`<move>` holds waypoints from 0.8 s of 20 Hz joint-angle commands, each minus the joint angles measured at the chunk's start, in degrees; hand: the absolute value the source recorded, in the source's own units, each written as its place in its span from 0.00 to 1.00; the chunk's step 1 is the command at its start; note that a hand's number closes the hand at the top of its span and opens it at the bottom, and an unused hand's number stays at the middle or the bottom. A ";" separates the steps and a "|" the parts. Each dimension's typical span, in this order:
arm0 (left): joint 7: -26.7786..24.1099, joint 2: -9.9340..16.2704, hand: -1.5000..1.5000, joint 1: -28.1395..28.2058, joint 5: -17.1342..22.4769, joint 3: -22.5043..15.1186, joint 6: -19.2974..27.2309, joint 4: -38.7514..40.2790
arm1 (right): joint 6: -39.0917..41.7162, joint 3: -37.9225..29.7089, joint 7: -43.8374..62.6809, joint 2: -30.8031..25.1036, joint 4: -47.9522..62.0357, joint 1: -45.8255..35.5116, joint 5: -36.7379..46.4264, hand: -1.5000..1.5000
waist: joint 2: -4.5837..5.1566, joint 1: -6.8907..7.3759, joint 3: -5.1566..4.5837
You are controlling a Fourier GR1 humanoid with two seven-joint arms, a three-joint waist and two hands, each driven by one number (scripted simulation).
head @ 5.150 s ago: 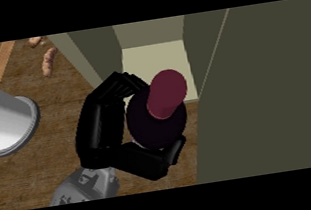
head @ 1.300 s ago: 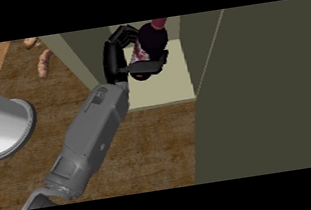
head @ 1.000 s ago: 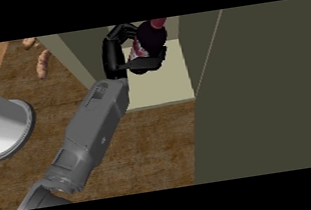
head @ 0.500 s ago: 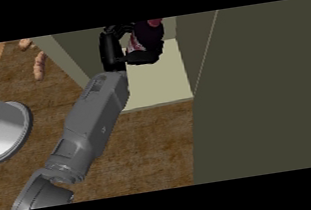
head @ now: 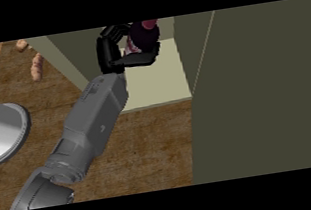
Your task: Pick up the wine, place it into the cabinet and close the cabinet
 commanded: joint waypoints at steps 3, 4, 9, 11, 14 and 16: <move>-0.42 -0.03 1.00 -1.02 1.11 1.74 1.63 3.20 | 0.79 0.46 1.19 -0.62 -3.60 0.48 -1.53 0.00 | 0.22 -0.43 -0.10; -1.11 0.27 1.00 -0.18 0.56 2.07 0.06 3.56 | 0.64 -1.35 0.43 -0.78 -1.79 -0.54 -1.95 0.00 | 0.40 -0.12 -0.10; -0.17 1.97 0.00 -1.37 -1.37 1.08 2.03 5.44 | 0.25 1.38 2.88 -0.45 -4.49 -0.09 -0.70 0.00 | 0.43 -0.69 -0.13; -1.34 2.04 0.00 0.14 -1.83 0.88 0.94 5.80 | 1.06 -0.24 -1.35 -0.09 -0.11 0.17 -1.44 0.00 | 0.65 -0.47 -0.07; 1.65 3.62 0.00 -1.28 -2.48 0.62 1.82 6.89 | -0.51 0.58 1.81 0.39 -2.80 -0.18 -1.16 0.00 | 0.53 -0.66 -0.10; -2.12 0.43 0.00 0.10 -2.78 0.66 5.23 6.86 | -0.46 1.16 0.96 0.42 -0.74 -2.30 0.25 0.00 | 0.82 -0.85 -0.13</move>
